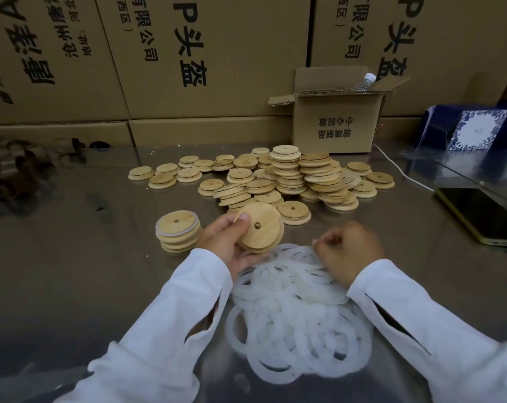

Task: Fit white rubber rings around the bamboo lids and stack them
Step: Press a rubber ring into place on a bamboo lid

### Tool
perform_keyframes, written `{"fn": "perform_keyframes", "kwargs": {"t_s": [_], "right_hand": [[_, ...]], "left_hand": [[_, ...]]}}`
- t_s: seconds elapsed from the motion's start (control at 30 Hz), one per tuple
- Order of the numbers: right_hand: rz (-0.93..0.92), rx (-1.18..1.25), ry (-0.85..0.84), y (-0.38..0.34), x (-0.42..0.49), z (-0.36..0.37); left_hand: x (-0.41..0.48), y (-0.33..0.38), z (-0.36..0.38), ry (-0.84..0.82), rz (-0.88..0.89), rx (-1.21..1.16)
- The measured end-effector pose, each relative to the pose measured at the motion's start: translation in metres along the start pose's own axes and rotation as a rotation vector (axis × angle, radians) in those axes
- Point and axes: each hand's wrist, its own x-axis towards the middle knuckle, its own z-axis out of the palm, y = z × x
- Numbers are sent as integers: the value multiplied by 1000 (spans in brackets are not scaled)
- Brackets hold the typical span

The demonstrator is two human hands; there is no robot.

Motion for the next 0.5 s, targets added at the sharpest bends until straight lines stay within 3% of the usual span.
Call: {"fn": "perform_keyframes", "kwargs": {"t_s": [0.2,0.37,0.5], "right_hand": [[39,10,-23,-3,-2,-2],[-9,326,51,-12,-7,-15],[-38,313,67,-14,-11,-16]], "left_hand": [[-2,-2,2,12,-56,39],[-3,0,0,15,-62,32],[-3,0,0,14,-72,20]]}}
